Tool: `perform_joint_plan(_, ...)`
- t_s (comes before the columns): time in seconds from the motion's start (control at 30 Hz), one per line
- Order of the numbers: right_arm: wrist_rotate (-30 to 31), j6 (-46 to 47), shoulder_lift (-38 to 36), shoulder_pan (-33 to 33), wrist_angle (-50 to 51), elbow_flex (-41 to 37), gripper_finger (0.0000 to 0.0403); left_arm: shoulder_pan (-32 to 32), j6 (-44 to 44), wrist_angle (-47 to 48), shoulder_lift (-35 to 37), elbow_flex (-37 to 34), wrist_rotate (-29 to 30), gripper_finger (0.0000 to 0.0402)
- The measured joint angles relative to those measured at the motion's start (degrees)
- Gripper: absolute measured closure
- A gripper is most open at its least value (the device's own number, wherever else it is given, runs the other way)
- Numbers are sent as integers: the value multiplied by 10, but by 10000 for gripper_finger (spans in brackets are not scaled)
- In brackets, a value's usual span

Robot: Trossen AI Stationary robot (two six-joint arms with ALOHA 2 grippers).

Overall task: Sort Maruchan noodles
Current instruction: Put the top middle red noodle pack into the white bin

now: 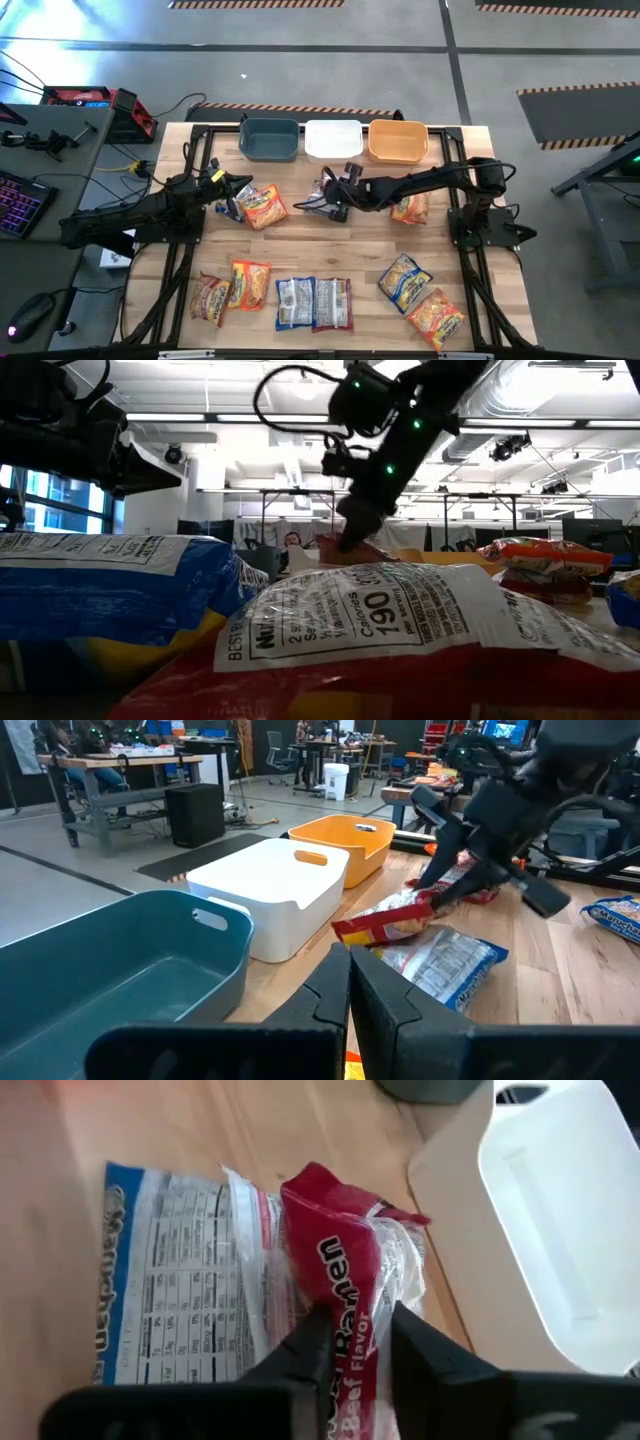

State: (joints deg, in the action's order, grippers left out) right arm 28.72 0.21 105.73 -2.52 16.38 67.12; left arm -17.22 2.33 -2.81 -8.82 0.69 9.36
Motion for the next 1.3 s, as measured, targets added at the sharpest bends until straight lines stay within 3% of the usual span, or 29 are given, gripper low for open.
perform_joint_plan(0.4,-52,28,0,-1,162,137,394,0,0,0,0,0,0,401)
perform_joint_plan(0.53,-42,29,-16,14,166,135,401,0,0,0,0,0,0,401)
perform_joint_plan(0.63,10,37,-35,36,114,80,402,0,0,0,0,0,0,401)
perform_joint_plan(0.77,64,6,-62,73,-64,-57,402,0,0,0,0,0,0,401)
perform_joint_plan(1.03,69,-217,-87,135,-480,-347,403,0,0,0,0,0,0,401)
perform_joint_plan(1.2,79,-182,-89,155,-529,-393,383,0,0,0,0,0,0,401)
perform_joint_plan(1.3,83,-141,-99,171,-443,-355,344,0,0,0,0,0,0,401)
